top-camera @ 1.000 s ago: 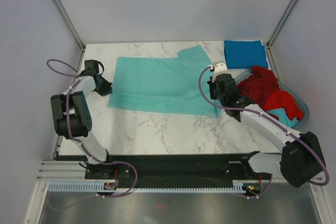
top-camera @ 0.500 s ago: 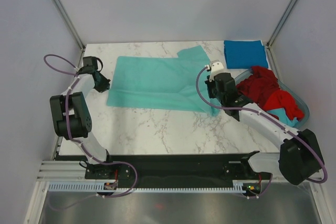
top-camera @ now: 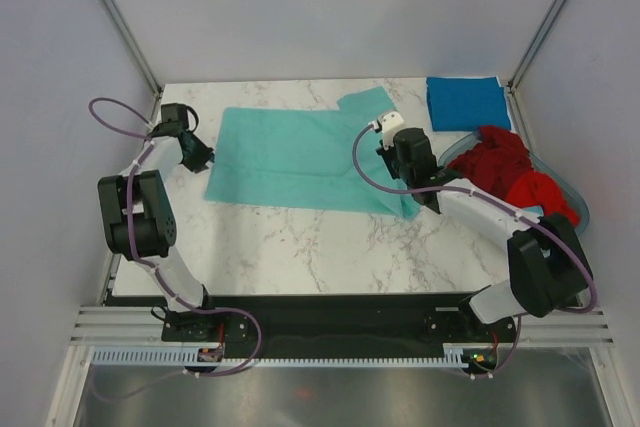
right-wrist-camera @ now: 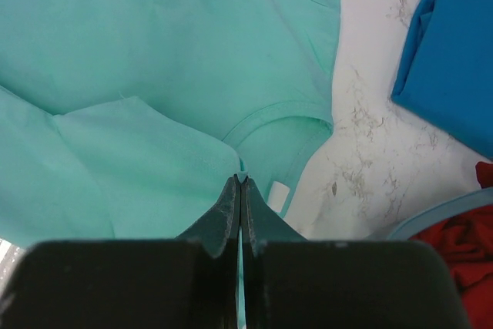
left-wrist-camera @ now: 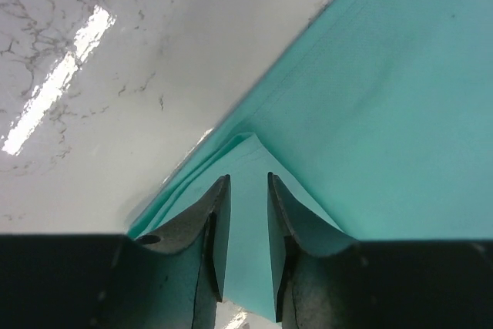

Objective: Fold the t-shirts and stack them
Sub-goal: Fold the tshirt

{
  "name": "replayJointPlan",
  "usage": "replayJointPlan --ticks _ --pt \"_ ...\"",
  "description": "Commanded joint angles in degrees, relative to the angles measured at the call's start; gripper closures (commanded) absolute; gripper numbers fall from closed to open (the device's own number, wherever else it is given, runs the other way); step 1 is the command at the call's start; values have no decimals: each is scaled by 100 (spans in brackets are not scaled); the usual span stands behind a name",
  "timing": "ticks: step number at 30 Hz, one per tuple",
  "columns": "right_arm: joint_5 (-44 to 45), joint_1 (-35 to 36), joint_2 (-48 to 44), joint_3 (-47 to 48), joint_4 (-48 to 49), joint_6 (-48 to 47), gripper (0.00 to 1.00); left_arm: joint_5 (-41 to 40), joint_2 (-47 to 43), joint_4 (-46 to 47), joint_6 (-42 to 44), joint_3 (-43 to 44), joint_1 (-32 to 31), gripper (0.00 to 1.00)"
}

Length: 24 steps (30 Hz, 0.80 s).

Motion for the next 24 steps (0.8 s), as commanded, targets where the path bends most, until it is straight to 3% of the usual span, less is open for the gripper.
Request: replayJointPlan --ticks 1,8,12,18,24 --pt "-27 3 213 320 270 -491 100 -298 -527 80 155 -87 -370 67" --pt "87 -6 434 330 288 -974 100 -483 -222 80 -267 -633 -785 66" --pt "-9 -32 487 154 865 -1466 100 -746 -89 88 -294 -747 -785 66" --pt "-853 -94 697 -408 2209 -2425 100 -931 104 88 -267 -774 -785 66" --pt "-1144 -269 1250 -268 2247 -3023 100 -1037 174 88 -259 -809 -785 66"
